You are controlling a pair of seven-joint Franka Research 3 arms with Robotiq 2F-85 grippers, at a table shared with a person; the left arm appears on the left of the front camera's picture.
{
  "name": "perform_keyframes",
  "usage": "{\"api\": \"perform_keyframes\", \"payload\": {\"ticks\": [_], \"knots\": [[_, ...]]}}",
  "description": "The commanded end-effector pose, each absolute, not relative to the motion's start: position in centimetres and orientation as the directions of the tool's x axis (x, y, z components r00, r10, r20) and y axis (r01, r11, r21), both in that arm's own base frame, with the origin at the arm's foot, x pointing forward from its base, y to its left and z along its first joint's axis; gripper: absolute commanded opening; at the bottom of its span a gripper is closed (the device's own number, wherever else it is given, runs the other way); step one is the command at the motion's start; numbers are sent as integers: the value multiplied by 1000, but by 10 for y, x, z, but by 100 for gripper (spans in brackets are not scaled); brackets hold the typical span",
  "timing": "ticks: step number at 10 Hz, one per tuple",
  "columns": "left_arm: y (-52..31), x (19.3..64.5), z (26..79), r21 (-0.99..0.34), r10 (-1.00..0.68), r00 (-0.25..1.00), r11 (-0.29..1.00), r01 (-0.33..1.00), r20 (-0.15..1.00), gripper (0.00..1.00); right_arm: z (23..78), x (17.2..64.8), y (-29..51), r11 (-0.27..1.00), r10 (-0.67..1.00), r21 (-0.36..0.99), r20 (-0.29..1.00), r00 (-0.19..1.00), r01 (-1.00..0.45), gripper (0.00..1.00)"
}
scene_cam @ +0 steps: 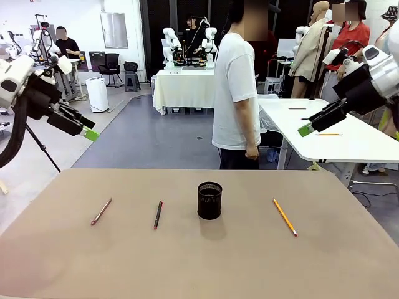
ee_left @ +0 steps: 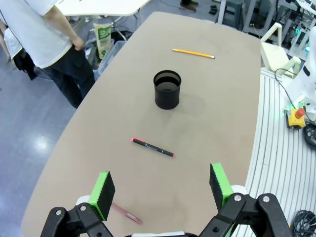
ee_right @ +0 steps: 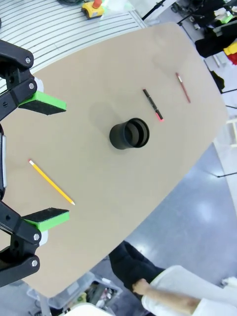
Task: Place the pens into the pen holder.
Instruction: Pick up a writing instrument from the table and place it into the Pen holder.
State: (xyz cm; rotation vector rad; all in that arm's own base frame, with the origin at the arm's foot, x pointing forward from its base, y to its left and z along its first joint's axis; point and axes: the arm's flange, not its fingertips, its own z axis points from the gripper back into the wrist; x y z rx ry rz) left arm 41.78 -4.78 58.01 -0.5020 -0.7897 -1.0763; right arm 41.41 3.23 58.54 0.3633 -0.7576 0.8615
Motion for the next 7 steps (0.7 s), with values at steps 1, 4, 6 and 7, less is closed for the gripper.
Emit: {"api": "perform_keyframes", "payload": {"ticks": [1,4,6,7], "knots": [[-48,418,579,6,-567,240,397,918,788,100,587,414,34,617,530,11,733,426,-787,100],[-48,418,579,6,-567,240,397,918,788,100,587,414,34,617,530,11,733,426,-787,100],[-48,418,579,6,-567,240,397,918,788,100,587,414,34,617,530,11,733,426,-787,100],[-48,418,579,6,-567,240,397,918,788,100,587,414,34,617,530,11,733,426,-787,100]]}}
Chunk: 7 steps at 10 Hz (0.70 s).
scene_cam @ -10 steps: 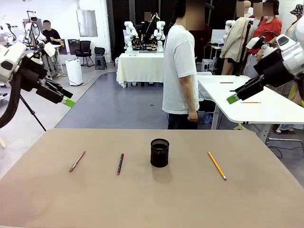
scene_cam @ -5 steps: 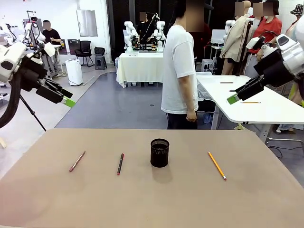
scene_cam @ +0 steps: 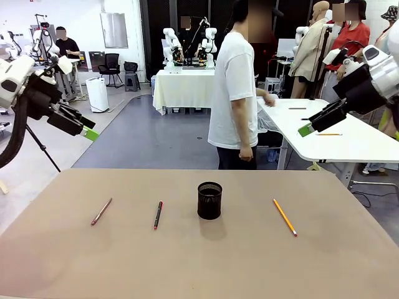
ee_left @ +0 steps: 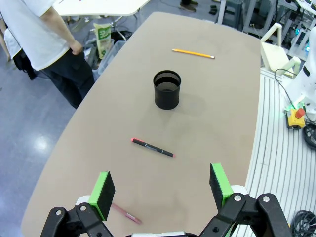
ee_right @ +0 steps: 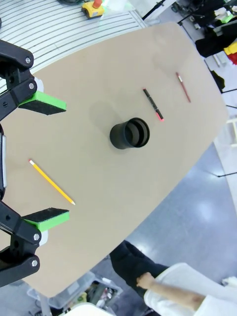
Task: Place the pens into the pen holder.
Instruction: Pick up a writing instrument from the table and place it into the Pen holder.
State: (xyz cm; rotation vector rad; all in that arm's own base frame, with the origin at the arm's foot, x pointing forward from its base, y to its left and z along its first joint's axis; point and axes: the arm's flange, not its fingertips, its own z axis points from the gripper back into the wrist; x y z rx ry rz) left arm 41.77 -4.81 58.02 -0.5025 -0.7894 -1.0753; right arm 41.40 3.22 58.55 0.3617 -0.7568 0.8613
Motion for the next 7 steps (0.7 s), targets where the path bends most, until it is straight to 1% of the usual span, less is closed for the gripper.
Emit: {"api": "perform_keyframes", "payload": {"ticks": [1,3,4,5,7], "knots": [[-48,418,579,6,-567,240,397,918,788,100,587,414,34,617,530,11,733,426,-787,100],[-48,418,580,8,-579,251,407,913,775,100,587,414,34,617,530,11,733,426,-787,100],[-68,422,579,-99,-638,401,455,885,658,100,587,414,34,617,530,11,733,426,-787,100],[-93,424,575,-73,-644,493,564,823,586,100,587,414,34,617,530,11,733,426,-787,100],[-132,431,563,-58,-643,583,646,761,497,100,587,414,34,617,530,11,733,426,-787,100]]}}
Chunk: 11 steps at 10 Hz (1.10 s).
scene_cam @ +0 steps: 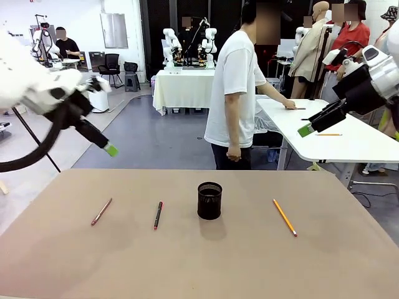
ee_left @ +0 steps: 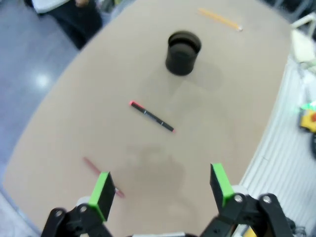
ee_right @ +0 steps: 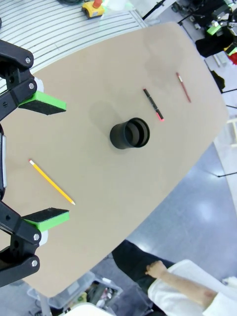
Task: Place the pens into the pen holder.
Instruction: Pick up a writing instrument from the table and place it into the Pen holder.
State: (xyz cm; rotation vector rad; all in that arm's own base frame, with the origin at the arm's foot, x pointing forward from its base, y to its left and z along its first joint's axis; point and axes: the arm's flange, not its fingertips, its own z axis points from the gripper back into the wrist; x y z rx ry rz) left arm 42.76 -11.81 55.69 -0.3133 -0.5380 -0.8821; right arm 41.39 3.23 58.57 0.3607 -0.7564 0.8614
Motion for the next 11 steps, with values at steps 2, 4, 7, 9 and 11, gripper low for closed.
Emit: {"api": "perform_keyframes", "payload": {"ticks": [2,4,7,9,11], "knots": [[-176,442,532,27,-618,680,747,664,396,100,587,414,34,617,530,11,733,426,-787,100],[-205,460,502,90,-593,730,793,602,340,100,587,414,34,617,530,11,733,426,-787,100],[-206,452,488,88,-604,717,783,616,347,100,587,414,34,617,530,11,733,426,-787,100],[-206,452,488,88,-604,717,783,616,347,100,587,414,34,617,530,11,733,426,-787,100],[-206,452,488,88,-604,717,783,616,347,100,587,414,34,617,530,11,733,426,-787,100]]}}
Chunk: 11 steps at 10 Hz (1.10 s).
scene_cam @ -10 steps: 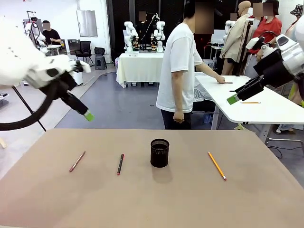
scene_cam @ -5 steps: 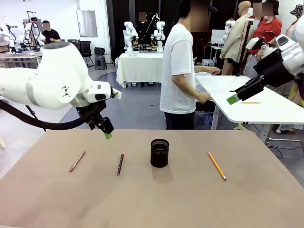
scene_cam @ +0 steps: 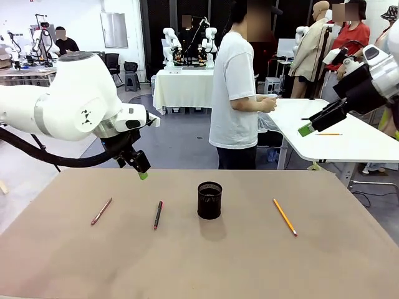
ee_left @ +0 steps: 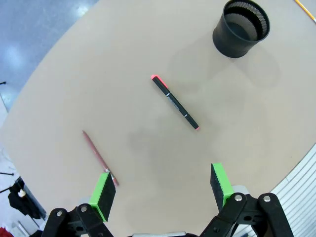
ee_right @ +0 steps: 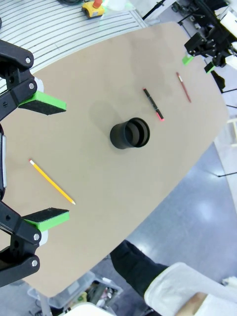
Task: Place the pens into the pen holder.
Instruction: Pick up a writing instrument from the table and place it into the Pen holder.
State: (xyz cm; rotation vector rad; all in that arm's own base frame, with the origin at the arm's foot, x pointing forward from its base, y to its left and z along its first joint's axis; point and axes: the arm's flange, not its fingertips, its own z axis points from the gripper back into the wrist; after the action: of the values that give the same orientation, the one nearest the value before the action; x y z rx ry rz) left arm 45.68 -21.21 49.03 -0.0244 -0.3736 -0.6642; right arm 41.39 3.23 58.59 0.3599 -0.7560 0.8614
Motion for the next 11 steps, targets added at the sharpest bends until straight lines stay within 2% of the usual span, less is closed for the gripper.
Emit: {"api": "perform_keyframes", "payload": {"ticks": [1,2,4,6,7,8,9,11], "knots": [[-213,457,488,95,-598,724,789,607,343,100,587,414,34,617,530,11,733,426,-787,100],[-228,460,485,79,-483,827,872,482,288,100,587,414,34,617,530,11,733,426,-787,100],[-272,490,441,134,-347,911,937,324,222,100,587,414,34,617,530,11,733,426,-787,100],[-286,520,404,173,-305,939,945,278,156,100,587,414,34,617,530,11,733,426,-787,100],[-295,536,381,223,-291,941,942,251,172,100,587,414,34,617,530,11,733,426,-787,100],[-309,541,362,215,-258,954,951,222,155,100,587,414,34,617,530,11,733,426,-787,100],[-320,548,343,179,-153,979,976,127,136,100,587,414,34,617,530,11,733,426,-787,100],[-315,564,326,87,-125,984,990,115,126,100,587,414,34,617,530,11,733,426,-787,100]]}}
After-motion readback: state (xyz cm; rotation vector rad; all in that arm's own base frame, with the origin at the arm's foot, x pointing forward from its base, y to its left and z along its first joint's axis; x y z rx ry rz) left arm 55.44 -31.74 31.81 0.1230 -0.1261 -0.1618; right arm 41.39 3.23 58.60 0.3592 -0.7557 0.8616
